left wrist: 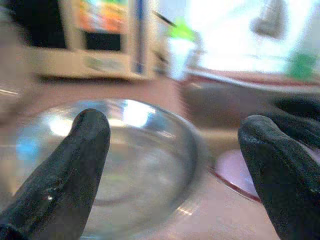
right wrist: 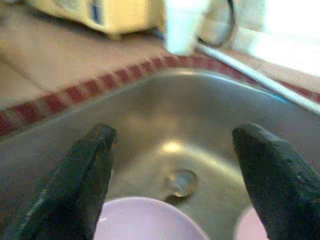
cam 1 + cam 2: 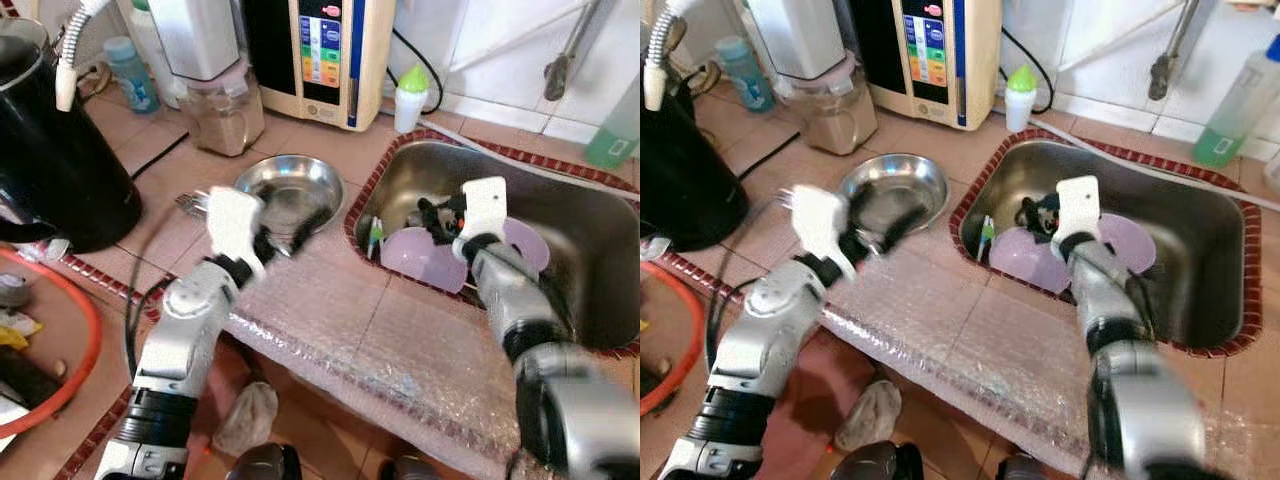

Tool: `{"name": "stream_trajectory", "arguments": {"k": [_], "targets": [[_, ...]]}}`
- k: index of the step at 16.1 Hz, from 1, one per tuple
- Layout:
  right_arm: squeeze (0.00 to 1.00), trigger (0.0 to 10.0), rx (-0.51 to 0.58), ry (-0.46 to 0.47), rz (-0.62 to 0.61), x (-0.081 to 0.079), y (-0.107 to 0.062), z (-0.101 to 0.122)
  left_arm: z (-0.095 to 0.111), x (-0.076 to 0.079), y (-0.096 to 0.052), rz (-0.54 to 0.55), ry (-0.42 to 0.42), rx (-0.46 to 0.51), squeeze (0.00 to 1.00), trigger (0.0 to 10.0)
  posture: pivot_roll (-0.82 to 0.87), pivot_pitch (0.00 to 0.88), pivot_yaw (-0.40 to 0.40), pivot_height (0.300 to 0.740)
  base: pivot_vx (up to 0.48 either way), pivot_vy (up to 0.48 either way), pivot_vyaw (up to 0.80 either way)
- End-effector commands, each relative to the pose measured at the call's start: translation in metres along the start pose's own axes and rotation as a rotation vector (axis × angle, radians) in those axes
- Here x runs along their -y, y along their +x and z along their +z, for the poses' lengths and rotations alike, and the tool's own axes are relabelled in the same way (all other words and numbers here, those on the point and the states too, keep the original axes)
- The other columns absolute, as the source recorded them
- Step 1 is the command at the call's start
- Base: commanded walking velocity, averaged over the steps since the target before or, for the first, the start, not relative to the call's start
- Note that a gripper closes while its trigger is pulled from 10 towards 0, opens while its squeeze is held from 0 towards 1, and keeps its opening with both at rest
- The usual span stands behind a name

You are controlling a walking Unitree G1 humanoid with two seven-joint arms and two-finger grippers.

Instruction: Kitchen organization

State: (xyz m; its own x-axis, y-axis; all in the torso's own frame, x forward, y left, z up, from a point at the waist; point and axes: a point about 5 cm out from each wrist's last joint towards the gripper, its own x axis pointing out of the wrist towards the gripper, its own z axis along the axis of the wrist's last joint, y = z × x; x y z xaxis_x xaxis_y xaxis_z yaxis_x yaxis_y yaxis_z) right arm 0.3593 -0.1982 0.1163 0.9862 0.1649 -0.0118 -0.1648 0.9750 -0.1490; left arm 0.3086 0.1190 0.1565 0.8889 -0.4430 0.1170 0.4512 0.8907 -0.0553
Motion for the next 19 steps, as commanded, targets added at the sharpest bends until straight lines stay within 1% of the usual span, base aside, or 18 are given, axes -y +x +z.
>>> {"name": "stream_trajectory", "arguments": {"k": [1,3,4,5,6,7,8,9,11,12,14,16,17,19], "targets": [[1.0,10.0,0.055,-0.003,0.021,-0.004,-0.002,0.007,0.006,-0.01,-0.002,0.084,0.025,0.031,1.0,10.0,0.01,0.051,0.043,0.74,0.0,0.0,0.0],[1.0,10.0,0.114,0.016,0.045,-0.013,-0.016,0.007,0.009,-0.029,-0.007,0.264,0.046,0.064,1.0,10.0,-0.01,0.066,0.036,0.74,0.0,0.0,0.0],[1.0,10.0,0.144,0.003,0.078,-0.022,-0.025,0.009,0.008,-0.037,-0.009,0.354,0.047,0.062,1.0,10.0,-0.02,0.069,0.036,0.74,0.0,0.0,0.0],[1.0,10.0,0.154,-0.011,0.1,-0.026,-0.029,0.009,0.006,-0.041,-0.01,0.394,0.057,0.056,1.0,10.0,-0.03,0.072,0.037,0.74,0.0,0.0,0.0],[0.0,10.0,0.147,-0.018,0.124,-0.031,-0.034,0.008,0.002,-0.043,-0.009,0.419,0.033,0.04,1.0,10.0,-0.04,0.072,0.036,0.74,0.0,0.0,0.0],[0.0,10.0,0.146,-0.009,0.172,-0.04,-0.041,0.008,-0.002,-0.043,-0.007,0.437,-0.011,0.022,0.72,10.0,-0.04,0.074,0.035,0.74,0.0,0.0,0.0],[0.0,10.0,0.161,-0.013,0.231,-0.05,-0.049,0.012,-0.004,-0.043,-0.005,0.453,-0.037,0.017,0.42,10.0,-0.05,0.077,0.036,0.74,0.0,0.0,0.0],[0.0,10.0,0.164,-0.017,0.285,-0.058,-0.06,0.015,-0.005,-0.044,-0.003,0.484,-0.05,0.016,0.0,10.0,-0.05,0.077,0.035,0.74,0.0,0.0,0.0],[0.0,10.0,0.146,-0.017,0.355,-0.069,-0.082,0.017,-0.005,-0.052,-0.002,0.561,-0.051,0.022,0.0,10.0,-0.07,0.087,0.033,0.74,0.0,0.0,0.0],[0.0,10.0,0.138,-0.011,0.357,-0.07,-0.086,0.016,-0.005,-0.055,-0.002,0.581,-0.05,0.019,0.0,10.0,-0.08,0.093,0.034,0.74,0.0,0.0,0.0],[0.0,10.0,0.126,0.003,0.352,-0.073,-0.092,0.017,-0.004,-0.065,-0.002,0.631,-0.043,0.017,0.0,10.0,-0.08,0.103,0.041,0.74,0.0,0.0,0.0],[0.0,10.0,0.118,0.008,0.347,-0.074,-0.092,0.019,-0.001,-0.068,-0.001,0.646,-0.023,0.016,0.0,10.0,-0.09,0.111,0.046,0.74,0.0,0.0,0.0],[0.0,10.0,0.118,0.017,0.344,-0.075,-0.092,0.022,-0.005,-0.074,-0.003,0.699,-0.032,-0.014,0.0,10.0,-0.09,0.113,0.052,0.74,0.0,0.0,0.0],[0.0,10.0,0.116,0.027,0.342,-0.077,-0.093,0.025,-0.011,-0.079,-0.003,0.73,-0.079,-0.054,0.0,10.0,-0.09,0.118,0.056,0.74,0.0,0.0,0.0]]}}
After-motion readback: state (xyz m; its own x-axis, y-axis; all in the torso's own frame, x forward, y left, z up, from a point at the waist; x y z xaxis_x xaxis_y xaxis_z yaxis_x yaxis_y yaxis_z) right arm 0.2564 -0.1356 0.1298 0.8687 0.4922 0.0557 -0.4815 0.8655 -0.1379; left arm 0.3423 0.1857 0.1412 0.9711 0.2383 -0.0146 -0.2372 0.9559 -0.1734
